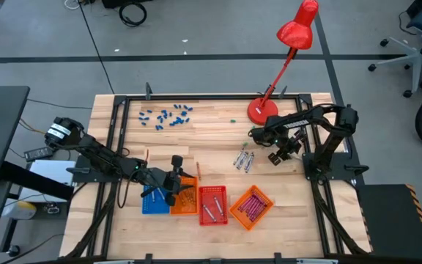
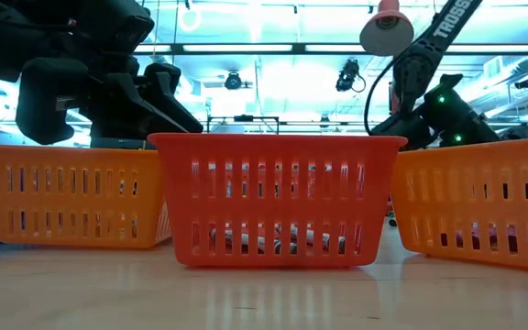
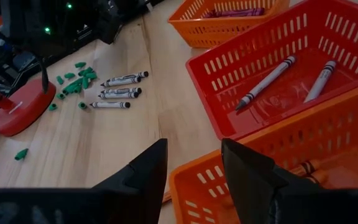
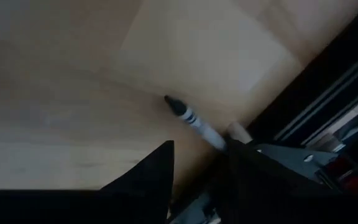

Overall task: Sort crayons
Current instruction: Put the black crayon into the blue bin

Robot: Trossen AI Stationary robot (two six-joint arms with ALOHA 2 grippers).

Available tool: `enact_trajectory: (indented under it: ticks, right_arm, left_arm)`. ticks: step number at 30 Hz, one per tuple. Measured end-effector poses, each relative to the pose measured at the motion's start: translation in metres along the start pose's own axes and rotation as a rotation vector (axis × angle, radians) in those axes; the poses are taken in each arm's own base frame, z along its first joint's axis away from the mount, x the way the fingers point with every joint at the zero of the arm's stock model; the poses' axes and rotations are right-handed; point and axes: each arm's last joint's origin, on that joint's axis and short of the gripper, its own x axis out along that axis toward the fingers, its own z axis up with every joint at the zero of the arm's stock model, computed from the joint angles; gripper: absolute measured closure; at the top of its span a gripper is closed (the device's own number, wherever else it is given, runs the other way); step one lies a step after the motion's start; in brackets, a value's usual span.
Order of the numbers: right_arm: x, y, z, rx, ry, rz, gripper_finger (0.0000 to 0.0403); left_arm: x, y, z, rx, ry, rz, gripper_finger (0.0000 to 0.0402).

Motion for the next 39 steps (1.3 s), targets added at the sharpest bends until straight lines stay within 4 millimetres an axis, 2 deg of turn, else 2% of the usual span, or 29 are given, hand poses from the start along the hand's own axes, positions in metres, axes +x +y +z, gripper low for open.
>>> enact_trajectory:
  ticks: [11, 15, 22, 25, 31, 39]
  right_arm:
    - [0.014, 0.003, 0.001, -0.060, -0.024, 0.051, 0.0267]
    - [0.013, 0.004, 0.002, -0.111, -0.030, 0.060, 0.0301]
    - [0.012, 0.007, 0.003, -0.151, -0.027, 0.117, 0.0381]
    - [0.011, 0.008, 0.003, -0.152, -0.020, 0.133, 0.0392]
    - [-0.007, 0.023, 0.003, -0.230, -0.093, 0.173, 0.0377]
    - [-0.033, 0.036, 0.001, -0.285, -0.205, 0.175, 0.0393]
  left_arm:
    - [0.000, 0.000, 0.000, -0.002, 0.001, 0.000, 0.0237]
    - [0.000, -0.001, 0.000, -0.004, 0.005, -0.003, 0.0237]
    - [-0.001, -0.004, 0.001, 0.008, -0.001, -0.011, 0.0237]
    - [-0.001, -0.003, 0.000, 0.009, 0.009, 0.024, 0.0237]
    - [-0.001, -0.002, 0.000, 0.010, 0.012, 0.033, 0.0237]
    - [-0.014, -0.001, 0.008, 0.030, -0.001, 0.057, 0.0237]
